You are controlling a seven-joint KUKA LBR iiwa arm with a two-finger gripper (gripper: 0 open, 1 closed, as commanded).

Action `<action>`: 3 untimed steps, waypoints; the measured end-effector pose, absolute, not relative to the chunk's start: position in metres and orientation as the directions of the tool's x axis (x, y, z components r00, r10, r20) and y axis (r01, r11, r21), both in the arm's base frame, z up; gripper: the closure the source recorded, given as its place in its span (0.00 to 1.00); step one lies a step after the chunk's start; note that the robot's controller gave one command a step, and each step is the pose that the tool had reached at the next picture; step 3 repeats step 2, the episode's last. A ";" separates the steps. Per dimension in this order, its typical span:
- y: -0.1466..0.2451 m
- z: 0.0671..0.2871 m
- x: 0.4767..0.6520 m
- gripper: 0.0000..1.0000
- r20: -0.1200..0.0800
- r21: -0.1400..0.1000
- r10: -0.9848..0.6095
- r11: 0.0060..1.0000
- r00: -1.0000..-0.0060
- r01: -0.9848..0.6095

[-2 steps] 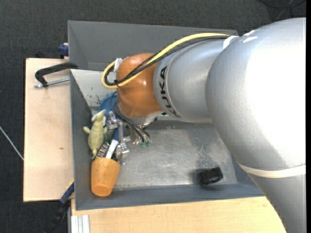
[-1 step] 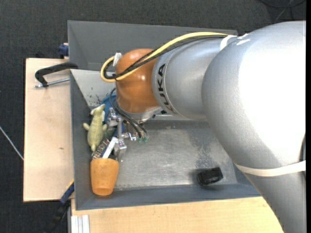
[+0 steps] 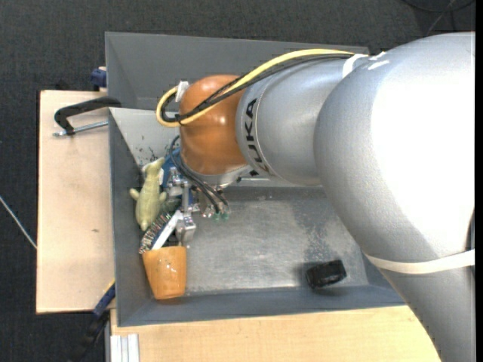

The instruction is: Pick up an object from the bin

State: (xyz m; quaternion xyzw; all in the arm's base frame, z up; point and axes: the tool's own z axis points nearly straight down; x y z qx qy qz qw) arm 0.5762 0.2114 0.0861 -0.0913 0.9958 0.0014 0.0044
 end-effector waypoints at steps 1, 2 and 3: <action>0.211 0.088 0.570 1.00 -0.022 -0.001 -0.177 0.984 -0.984 -0.177; 0.216 0.211 0.595 1.00 -0.014 0.003 -0.170 0.985 -0.985 -0.170; 0.216 0.211 0.595 1.00 -0.014 0.003 -0.170 0.985 -0.985 -0.170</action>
Offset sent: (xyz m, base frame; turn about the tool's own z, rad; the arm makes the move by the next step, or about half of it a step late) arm 0.0161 0.0013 0.0822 -0.0240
